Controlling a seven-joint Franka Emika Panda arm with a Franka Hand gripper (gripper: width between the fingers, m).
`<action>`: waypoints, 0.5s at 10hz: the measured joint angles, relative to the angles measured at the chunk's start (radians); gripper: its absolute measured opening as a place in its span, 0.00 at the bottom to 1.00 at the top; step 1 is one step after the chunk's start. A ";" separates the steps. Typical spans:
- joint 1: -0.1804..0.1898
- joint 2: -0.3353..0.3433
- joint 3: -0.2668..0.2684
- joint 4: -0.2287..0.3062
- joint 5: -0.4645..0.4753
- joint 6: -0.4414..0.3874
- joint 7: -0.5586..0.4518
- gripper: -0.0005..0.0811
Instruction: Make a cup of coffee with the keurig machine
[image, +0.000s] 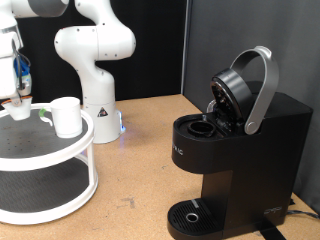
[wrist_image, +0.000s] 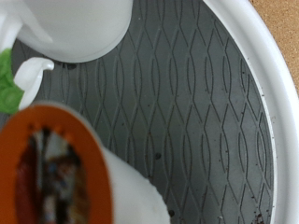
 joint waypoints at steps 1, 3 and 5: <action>0.006 0.000 -0.004 -0.002 0.060 0.001 0.016 0.11; 0.053 -0.001 -0.015 0.014 0.271 -0.029 0.039 0.11; 0.112 -0.003 -0.021 0.061 0.472 -0.091 0.051 0.11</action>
